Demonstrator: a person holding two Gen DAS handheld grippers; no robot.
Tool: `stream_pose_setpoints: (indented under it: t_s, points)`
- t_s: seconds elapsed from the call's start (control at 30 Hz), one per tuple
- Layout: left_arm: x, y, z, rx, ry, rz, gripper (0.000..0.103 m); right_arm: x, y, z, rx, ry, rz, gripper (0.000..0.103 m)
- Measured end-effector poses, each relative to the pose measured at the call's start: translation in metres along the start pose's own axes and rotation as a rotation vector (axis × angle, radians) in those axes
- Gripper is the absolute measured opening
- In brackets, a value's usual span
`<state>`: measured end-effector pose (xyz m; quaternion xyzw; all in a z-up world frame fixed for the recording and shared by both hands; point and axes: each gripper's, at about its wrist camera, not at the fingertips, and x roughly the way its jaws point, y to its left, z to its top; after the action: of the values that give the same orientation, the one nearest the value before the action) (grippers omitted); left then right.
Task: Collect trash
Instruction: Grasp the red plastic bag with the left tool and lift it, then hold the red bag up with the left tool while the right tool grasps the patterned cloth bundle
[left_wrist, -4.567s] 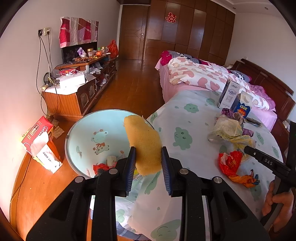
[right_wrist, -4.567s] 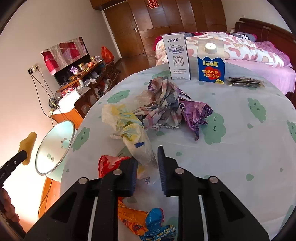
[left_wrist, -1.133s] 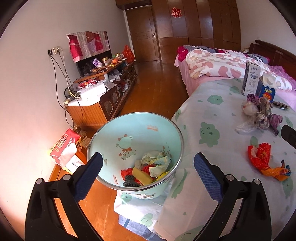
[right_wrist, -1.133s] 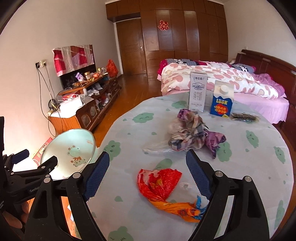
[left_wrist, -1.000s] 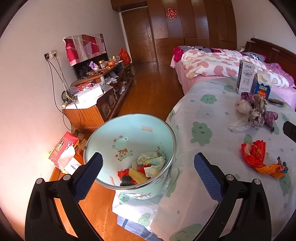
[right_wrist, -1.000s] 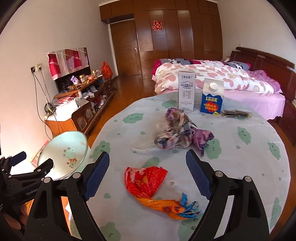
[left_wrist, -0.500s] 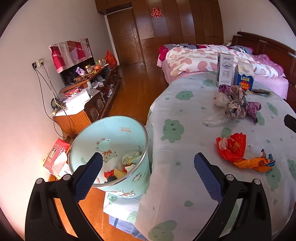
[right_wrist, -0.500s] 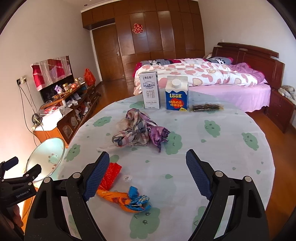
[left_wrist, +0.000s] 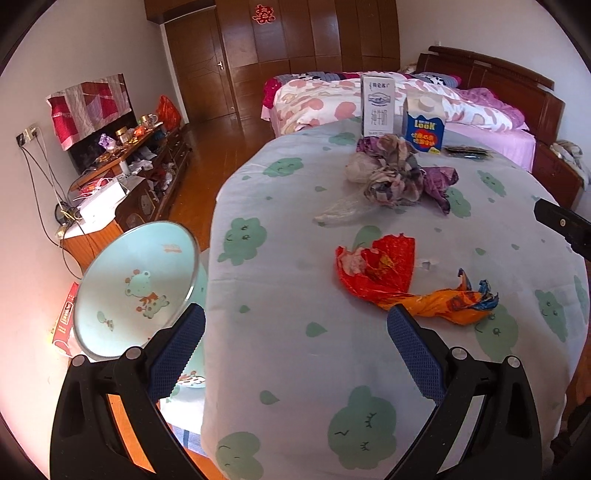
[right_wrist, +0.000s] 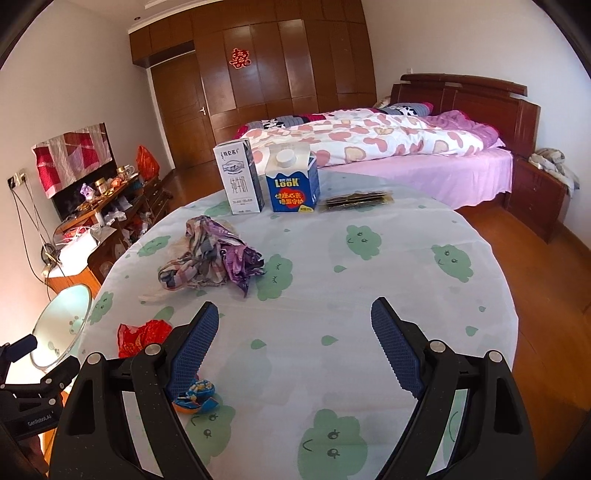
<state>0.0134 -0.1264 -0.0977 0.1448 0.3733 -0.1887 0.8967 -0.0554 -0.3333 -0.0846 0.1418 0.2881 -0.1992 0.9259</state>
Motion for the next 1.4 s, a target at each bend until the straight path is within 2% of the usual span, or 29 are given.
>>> stream_pose_setpoints:
  t_s: [0.1,0.23,0.3,0.47,0.5,0.57,0.6,0.67,0.73,0.83,0.9,1.17,1.3,1.4]
  points:
    - [0.008,-0.011,0.006,-0.004,0.017,-0.041,0.095,0.002,-0.009,-0.002,0.015,0.005,-0.005,0.084]
    - [0.020,-0.026,0.018,-0.026,0.032,-0.087,0.086,0.003,-0.015,-0.004,0.027,0.012,-0.010,0.084]
    - [0.031,-0.035,0.022,-0.030,0.051,-0.098,0.085,0.004,-0.020,-0.005,0.036,0.016,-0.016,0.084]
    - [0.056,-0.046,0.022,-0.076,0.131,-0.137,0.072,0.008,-0.028,-0.007,0.055,0.024,-0.019,0.084]
    - [0.057,-0.049,0.021,-0.068,0.121,-0.125,0.072,0.008,-0.029,-0.007,0.057,0.025,-0.019,0.084]
    - [0.061,-0.052,0.021,-0.056,0.128,-0.136,0.057,0.009,-0.030,-0.008,0.060,0.028,-0.019,0.084]
    - [0.062,-0.053,0.020,-0.055,0.127,-0.128,0.053,0.009,-0.031,-0.008,0.060,0.030,-0.019,0.084]
    - [0.064,-0.053,0.019,-0.039,0.112,-0.128,0.037,0.012,-0.032,-0.010,0.061,0.038,-0.020,0.084]
    - [0.064,-0.049,0.020,-0.042,0.106,-0.142,0.030,0.014,-0.032,-0.010,0.064,0.047,-0.017,0.083]
    - [0.062,-0.040,0.022,-0.076,0.102,-0.175,0.028,0.017,-0.030,-0.011,0.059,0.055,-0.012,0.083]
    - [0.057,-0.034,0.024,-0.090,0.081,-0.166,0.027,0.017,-0.025,-0.008,0.049,0.053,0.002,0.083]
    - [0.016,0.011,0.045,-0.152,-0.056,-0.079,0.027,0.023,0.009,0.022,-0.011,-0.012,0.075,0.082]
    - [-0.001,0.034,0.052,-0.172,-0.114,-0.020,0.027,0.045,0.037,0.042,-0.053,-0.010,0.106,0.076]
    - [-0.003,0.049,0.055,-0.199,-0.127,-0.004,0.027,0.064,0.057,0.054,-0.065,0.009,0.133,0.074]
